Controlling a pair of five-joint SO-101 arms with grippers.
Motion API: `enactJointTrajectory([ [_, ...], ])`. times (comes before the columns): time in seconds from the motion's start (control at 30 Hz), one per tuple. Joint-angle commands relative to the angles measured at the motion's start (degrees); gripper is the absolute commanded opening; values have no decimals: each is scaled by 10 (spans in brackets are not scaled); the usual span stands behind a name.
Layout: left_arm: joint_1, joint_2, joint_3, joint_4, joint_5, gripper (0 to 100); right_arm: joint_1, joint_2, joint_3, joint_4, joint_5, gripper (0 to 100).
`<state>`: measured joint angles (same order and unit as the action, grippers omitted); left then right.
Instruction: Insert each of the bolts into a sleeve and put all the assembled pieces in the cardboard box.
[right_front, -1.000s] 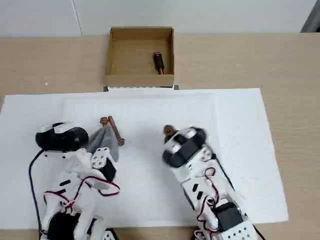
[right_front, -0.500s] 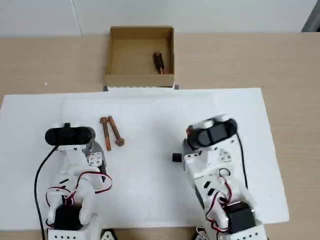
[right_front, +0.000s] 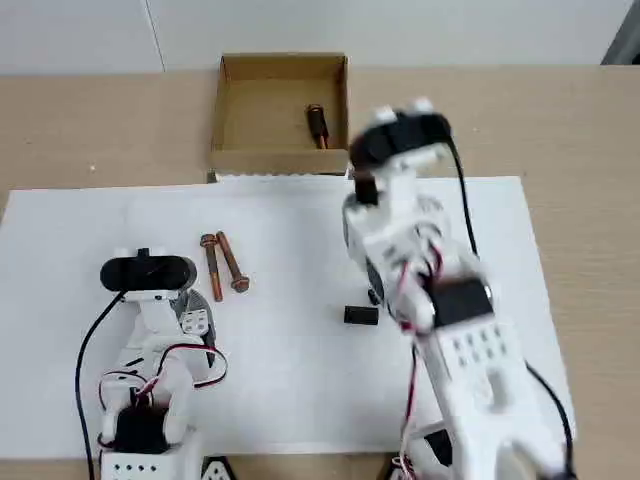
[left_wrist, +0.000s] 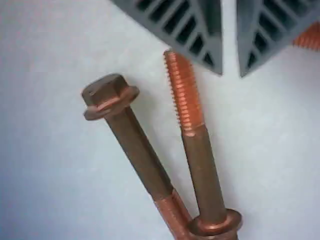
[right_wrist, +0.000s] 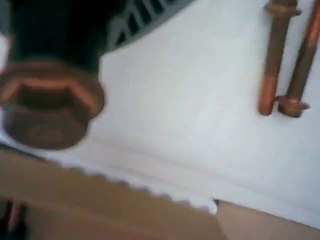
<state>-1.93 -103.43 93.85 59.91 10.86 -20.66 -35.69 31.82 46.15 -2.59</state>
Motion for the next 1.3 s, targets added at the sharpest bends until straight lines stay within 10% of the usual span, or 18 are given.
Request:
enactJointTrajectory([
  [0.0, -3, -4, -2, -2, -4, 6, 2, 109, -128, -54, 74, 4],
  [0.53, -3, -4, -2, -2, -4, 6, -11, 580, -545, -183, 278, 4],
  [1.27, -3, -4, -2, -2, -4, 6, -24, 829, -761, -167, 302, 101],
])
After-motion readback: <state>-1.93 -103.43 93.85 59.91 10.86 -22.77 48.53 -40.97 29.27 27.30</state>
